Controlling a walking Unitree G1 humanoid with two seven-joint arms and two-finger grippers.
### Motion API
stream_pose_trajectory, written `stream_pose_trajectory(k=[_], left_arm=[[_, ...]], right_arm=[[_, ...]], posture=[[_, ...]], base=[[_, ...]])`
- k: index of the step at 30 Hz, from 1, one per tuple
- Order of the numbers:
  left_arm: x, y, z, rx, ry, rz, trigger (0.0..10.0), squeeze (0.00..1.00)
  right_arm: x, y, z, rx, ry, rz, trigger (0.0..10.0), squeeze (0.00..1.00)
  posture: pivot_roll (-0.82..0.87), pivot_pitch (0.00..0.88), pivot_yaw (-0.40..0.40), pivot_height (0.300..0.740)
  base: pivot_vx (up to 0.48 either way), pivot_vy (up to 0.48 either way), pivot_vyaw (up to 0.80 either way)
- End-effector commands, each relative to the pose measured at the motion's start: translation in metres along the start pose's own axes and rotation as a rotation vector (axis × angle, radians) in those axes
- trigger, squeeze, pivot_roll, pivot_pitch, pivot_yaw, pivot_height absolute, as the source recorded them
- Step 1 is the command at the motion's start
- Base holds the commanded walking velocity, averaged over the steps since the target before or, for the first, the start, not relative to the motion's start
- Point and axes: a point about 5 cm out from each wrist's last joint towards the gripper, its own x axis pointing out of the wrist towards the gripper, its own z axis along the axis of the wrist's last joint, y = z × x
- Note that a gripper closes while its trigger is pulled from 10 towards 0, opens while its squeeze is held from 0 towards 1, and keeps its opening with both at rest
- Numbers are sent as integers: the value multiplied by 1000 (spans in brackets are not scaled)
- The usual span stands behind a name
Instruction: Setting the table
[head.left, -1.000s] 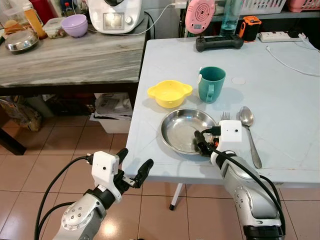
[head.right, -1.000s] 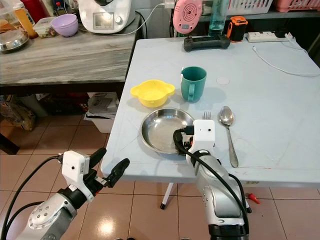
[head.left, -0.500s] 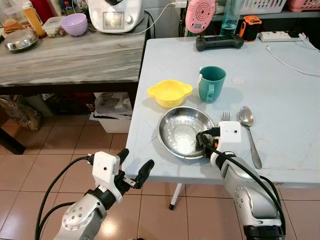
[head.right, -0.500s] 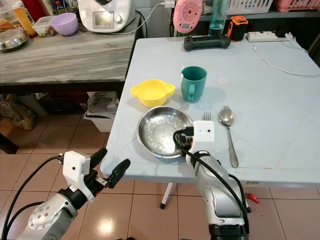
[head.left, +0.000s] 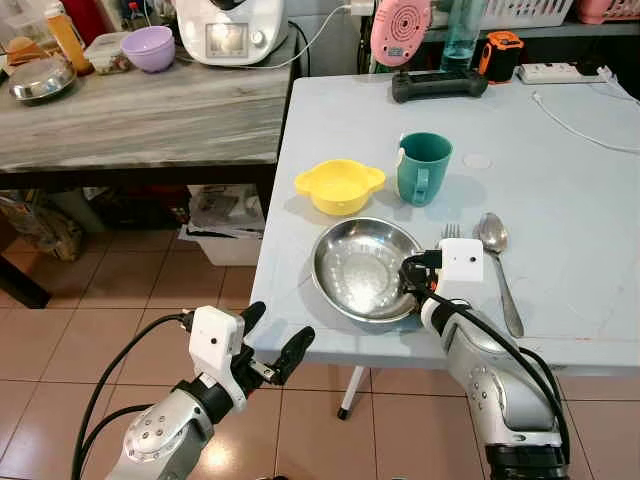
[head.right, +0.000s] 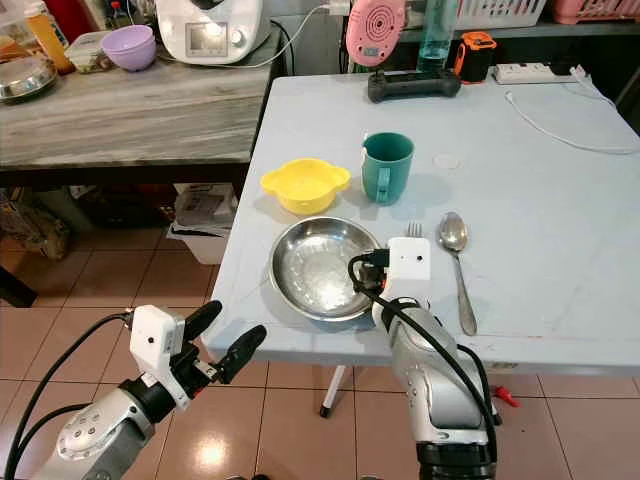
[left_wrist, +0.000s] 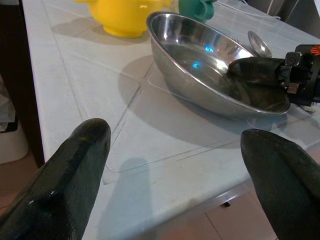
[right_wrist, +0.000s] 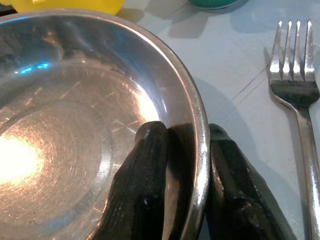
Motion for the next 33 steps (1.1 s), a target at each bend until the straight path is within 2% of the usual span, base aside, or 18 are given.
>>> stream_pose_trajectory(k=[1,14,18,19,20,22,24,25,26,27,28,33], left_arm=[[-3,1,-2,9,19,-5,10000,0],[0,5,1,22,-5,32,10000,0],[2,20,9,33,-41,144,10000,0],[2,20,9,33,-41,144,10000,0],[2,27,11,38,-52,205,10000,0],[0,40,12,19,-66,314,10000,0],[-1,45,15,14,-89,354,10000,0],[-2,47,17,14,-98,373,10000,0],[-2,48,18,13,-103,384,10000,0],[-2,49,18,17,-105,390,10000,0],[-3,50,19,21,-111,394,10000,0],[-2,54,21,9,-134,431,10000,0]], right_arm=[[2,-2,-13,26,71,-17,0,0],[4,-1,-13,88,122,-20,0,0],[3,2,-11,158,128,8,0,0],[3,2,-11,158,128,8,0,0],[2,3,-9,185,124,20,0,0],[1,1,-7,172,104,24,0,0],[-1,3,-2,155,64,50,0,0],[-2,5,3,142,30,65,1647,0],[-3,6,6,133,8,75,4157,0],[-4,7,8,121,-8,82,8078,0],[-4,8,9,108,-23,89,10000,0],[-9,8,22,55,-134,103,10000,0]], posture=[[-121,119,72,740],[-126,113,68,740],[-130,109,65,740],[-130,109,65,740],[-129,108,66,740],[-132,105,67,740],[-132,103,65,740],[-131,102,64,740],[-131,103,64,740],[-132,104,62,740],[-132,104,62,740],[-133,103,60,740]], base=[[0,0,0],[0,0,0],[0,0,0],[0,0,0],[0,0,0],[0,0,0],[0,0,0],[0,0,0],[0,0,0],[0,0,0],[0,0,0],[0,0,0]])
